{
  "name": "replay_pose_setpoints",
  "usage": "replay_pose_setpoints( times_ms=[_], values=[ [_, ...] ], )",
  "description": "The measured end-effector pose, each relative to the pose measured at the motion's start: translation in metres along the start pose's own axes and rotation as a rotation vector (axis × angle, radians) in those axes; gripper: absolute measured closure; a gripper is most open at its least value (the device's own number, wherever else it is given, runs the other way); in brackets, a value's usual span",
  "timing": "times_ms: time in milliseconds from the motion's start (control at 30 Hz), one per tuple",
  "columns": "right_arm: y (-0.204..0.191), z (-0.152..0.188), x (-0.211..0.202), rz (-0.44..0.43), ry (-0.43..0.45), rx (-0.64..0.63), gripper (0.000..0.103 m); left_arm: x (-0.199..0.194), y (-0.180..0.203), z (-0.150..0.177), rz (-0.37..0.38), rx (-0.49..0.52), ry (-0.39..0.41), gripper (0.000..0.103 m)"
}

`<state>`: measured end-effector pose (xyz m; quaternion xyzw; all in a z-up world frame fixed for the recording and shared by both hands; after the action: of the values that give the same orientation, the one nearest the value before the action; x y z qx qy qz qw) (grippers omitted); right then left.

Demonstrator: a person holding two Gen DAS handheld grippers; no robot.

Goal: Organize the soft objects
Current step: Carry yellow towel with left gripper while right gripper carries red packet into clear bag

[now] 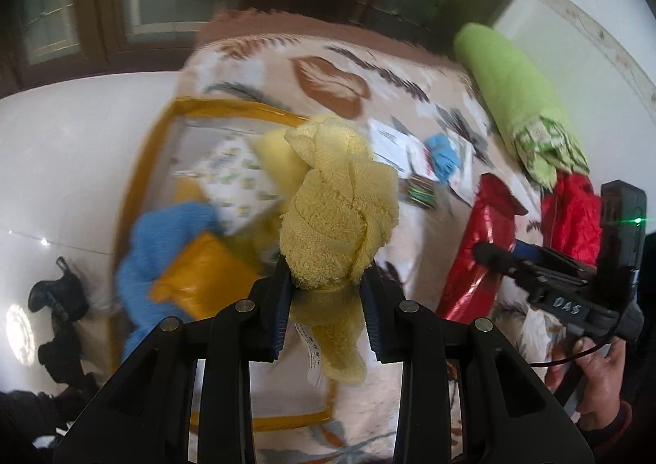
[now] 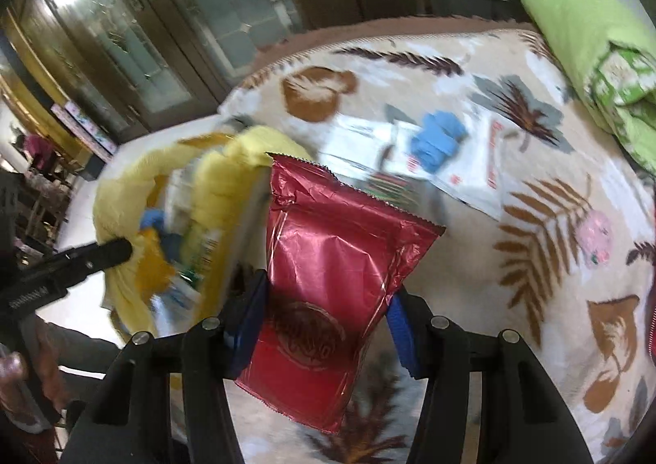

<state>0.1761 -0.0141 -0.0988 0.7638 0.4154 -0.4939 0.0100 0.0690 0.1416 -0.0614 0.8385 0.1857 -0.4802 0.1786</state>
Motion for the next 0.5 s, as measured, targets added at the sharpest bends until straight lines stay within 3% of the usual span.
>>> replay_pose_setpoints(
  times_ms=[500],
  values=[
    [-0.094, -0.022, 0.052, -0.165, -0.051, -0.04, 0.048, -0.009, -0.065, 0.016, -0.118, -0.046, 0.002, 0.073]
  ],
)
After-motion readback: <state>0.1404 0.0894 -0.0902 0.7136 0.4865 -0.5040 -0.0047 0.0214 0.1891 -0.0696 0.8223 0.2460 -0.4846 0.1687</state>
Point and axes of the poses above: each gripper's, at about its wrist camera, not at the fingertips, and x roughly the way its jaws point, y to its right, z to its underside, the point moved 6 cm from there along x, roughly the way its jaws point, and after that the axes turned 12 degrees about -z, right-handed, at the moved point
